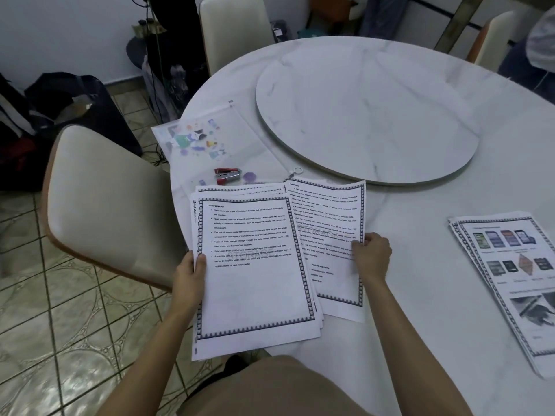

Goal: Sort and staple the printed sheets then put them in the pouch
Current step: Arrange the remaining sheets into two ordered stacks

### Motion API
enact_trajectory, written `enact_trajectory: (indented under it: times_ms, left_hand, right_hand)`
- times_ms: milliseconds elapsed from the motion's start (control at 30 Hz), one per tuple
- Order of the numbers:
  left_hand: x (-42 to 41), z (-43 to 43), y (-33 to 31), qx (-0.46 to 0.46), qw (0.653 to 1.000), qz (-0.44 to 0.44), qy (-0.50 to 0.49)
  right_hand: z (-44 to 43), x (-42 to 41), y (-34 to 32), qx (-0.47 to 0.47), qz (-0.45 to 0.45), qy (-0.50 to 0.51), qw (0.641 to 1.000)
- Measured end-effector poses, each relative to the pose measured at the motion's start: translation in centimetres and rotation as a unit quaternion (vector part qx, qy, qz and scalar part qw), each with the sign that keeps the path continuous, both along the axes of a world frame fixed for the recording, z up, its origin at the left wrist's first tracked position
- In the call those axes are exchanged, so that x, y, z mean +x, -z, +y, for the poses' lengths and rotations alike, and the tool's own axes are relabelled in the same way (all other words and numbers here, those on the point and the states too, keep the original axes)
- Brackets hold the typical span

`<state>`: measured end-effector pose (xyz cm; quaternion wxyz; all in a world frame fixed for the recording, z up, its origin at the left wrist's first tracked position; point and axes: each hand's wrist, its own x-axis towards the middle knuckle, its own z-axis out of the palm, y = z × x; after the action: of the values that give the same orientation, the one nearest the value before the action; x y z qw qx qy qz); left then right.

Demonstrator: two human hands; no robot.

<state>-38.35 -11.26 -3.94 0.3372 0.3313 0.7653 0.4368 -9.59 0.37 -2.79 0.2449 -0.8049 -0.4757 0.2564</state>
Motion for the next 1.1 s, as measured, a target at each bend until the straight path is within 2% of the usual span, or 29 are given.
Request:
enact_trajectory:
  times_ms: [100,200,400,700,900,1100]
  left_hand:
    - [0.1,0.0,0.0,0.0,1.0,0.002,0.002]
    - [0.1,0.0,-0.1,0.001,1.0,0.004,0.004]
    - [-0.1,0.1,0.2,0.001,1.0,0.009,0.005]
    - [0.0,-0.1,0.2,0.011,1.0,0.017,0.011]
    - [-0.1,-0.1,0.1,0.009,1.0,0.013,0.012]
    - [-0.2,-0.1,-0.1,0.002,1.0,0.0,0.008]
  right_hand:
    - [0.3,0.8,-0.6,0.01,0.044,-0.013,0.999]
    - [0.5,2.6,-1.4,0.011,0.038,-0.02,0.999]
    - [0.6,8.0,-4.2,0.076,-0.004,0.036,0.996]
    - [1.2,12.1,-7.6,0.143,0.026,0.117,0.982]
    - [1.6,7.7,-6.5,0.152,0.054,0.035,0.986]
    - [0.3,1.1,-3.3,0.109,0.102,-0.077,0.986]
